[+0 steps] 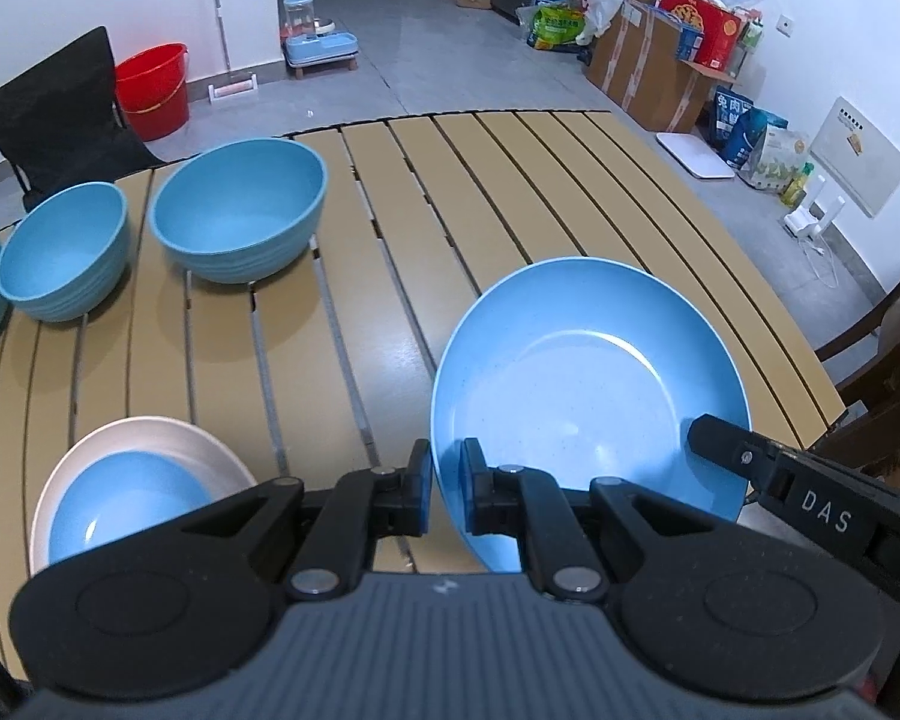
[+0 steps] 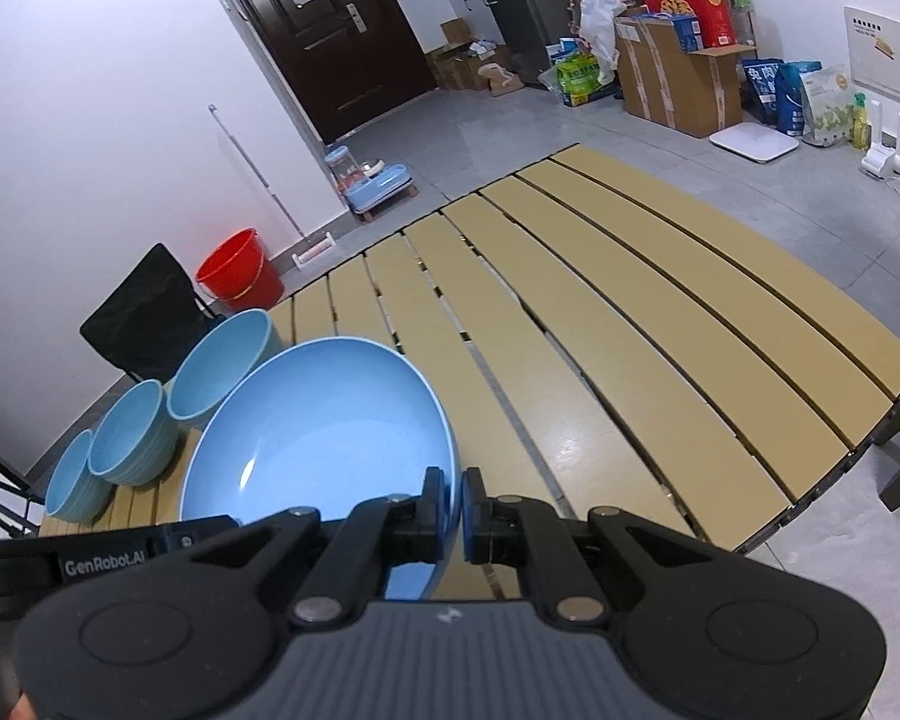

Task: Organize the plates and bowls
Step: 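Carry the second blue plate with both grippers over the plate stack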

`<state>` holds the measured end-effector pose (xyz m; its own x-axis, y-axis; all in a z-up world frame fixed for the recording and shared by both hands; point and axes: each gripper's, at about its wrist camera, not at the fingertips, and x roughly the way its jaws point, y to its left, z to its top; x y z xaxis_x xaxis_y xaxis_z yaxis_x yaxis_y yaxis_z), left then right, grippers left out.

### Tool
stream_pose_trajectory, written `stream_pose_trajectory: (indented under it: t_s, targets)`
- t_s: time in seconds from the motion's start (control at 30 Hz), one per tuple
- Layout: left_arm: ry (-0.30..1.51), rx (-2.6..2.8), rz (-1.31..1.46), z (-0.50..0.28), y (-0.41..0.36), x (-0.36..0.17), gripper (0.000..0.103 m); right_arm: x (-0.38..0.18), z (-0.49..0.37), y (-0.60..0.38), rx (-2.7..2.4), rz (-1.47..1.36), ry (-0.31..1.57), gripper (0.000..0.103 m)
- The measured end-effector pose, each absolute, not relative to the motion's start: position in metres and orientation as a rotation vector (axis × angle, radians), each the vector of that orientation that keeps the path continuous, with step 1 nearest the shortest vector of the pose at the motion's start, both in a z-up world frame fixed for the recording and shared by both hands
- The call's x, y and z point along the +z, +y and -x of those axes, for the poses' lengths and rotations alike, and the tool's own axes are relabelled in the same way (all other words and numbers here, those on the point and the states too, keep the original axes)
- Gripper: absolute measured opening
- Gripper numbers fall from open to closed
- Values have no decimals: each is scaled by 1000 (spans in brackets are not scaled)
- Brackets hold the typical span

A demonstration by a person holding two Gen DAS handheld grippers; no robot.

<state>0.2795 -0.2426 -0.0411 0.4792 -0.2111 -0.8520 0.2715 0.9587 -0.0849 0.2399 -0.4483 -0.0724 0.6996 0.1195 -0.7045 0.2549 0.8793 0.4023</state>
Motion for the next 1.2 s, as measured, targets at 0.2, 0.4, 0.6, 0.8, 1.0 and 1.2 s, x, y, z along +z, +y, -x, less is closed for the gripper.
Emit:
stream_pose_trajectory:
  t_s: [0.2, 0.4, 0.6, 0.8, 1.0, 1.2]
  targets:
    - [1008, -276, -51, -268, -226, -32, 10, -63, -232, -433, -53, -492, 791, 5]
    - [1002, -245, -34, -258, -207, -25, 10, -57, -226, -416, -21, -479, 783, 5]
    - [996, -214, -8, -252, -184, -19, 10, -50, -222, -397, 13, -463, 782, 5]
    - [993, -177, 3, -245, -166, -14, 10, -45, -219, -376, 43, -439, 787, 5]
    - [990, -150, 18, -240, -147, -13, 10, -40, -222, -358, 71, -421, 794, 5]
    - [996, -124, 31, -238, -133, -13, 10, -40, -225, -344, 91, -405, 807, 5]
